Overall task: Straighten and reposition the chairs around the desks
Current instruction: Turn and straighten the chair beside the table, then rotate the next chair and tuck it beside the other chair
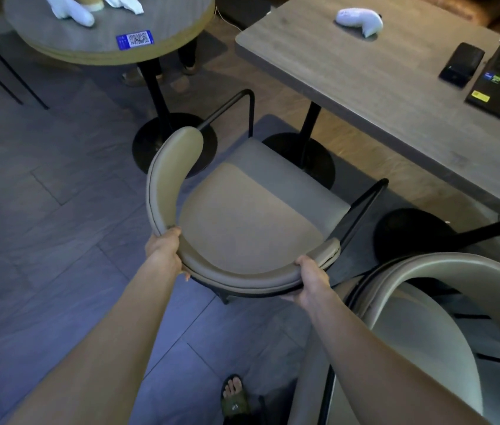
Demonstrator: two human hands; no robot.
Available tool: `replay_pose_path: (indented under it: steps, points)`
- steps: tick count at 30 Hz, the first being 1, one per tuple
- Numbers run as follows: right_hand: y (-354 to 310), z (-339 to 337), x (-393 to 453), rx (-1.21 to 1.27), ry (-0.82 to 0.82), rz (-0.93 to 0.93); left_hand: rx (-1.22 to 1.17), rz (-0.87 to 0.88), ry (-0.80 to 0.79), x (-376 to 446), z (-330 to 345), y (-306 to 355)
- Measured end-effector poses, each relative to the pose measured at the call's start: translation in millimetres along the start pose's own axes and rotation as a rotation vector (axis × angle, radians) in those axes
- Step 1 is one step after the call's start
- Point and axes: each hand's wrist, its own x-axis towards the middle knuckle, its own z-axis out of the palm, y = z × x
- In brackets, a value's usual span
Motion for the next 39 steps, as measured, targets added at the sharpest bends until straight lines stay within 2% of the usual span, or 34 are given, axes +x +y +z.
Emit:
replay_pose_path:
  steps: [7,13,16,19,21,24,26,28,30,33,36,39]
  points:
    - [-31,-4,21,-0.005,-0.016,-0.037,0.082,-0.053,0.007,-4,37,12]
    - [-34,-2,19,0.023,0.025,0.003,0.117,-0.071,-0.021,-5,32,11]
    - [-39,-8,23,-0.127,0.074,-0.043,0.064,-0.093,0.002,-7,33,7]
    - [-57,-35,12,-0.256,0.206,-0.145,0.031,0.037,0.101,-53,44,-11]
    - [-75,-66,-6,-0.327,0.22,-0.249,0.008,0.095,0.197,-94,51,-45]
    - [-97,-127,-18,-0.529,0.25,-0.465,-0.115,-0.047,0.053,-146,65,-118]
    - [-111,-166,-28,-0.688,0.305,-0.568,-0.064,-0.193,-0.121,-182,76,-157]
    - [-125,-211,-30,-0.79,0.38,-0.623,0.035,-0.257,-0.249,-210,87,-189]
    - [-136,-262,-27,-0.877,0.448,-0.622,0.185,-0.195,-0.372,-225,97,-209]
    - [-144,-331,-15,-1.008,0.545,-0.508,0.425,-0.061,-0.424,-229,111,-221]
    - [-155,-378,-1,-1.122,0.483,-0.443,0.532,-0.003,-0.428,-231,128,-229]
    - [-164,-399,21,-1.232,0.42,-0.412,0.588,0.127,-0.49,-236,141,-239]
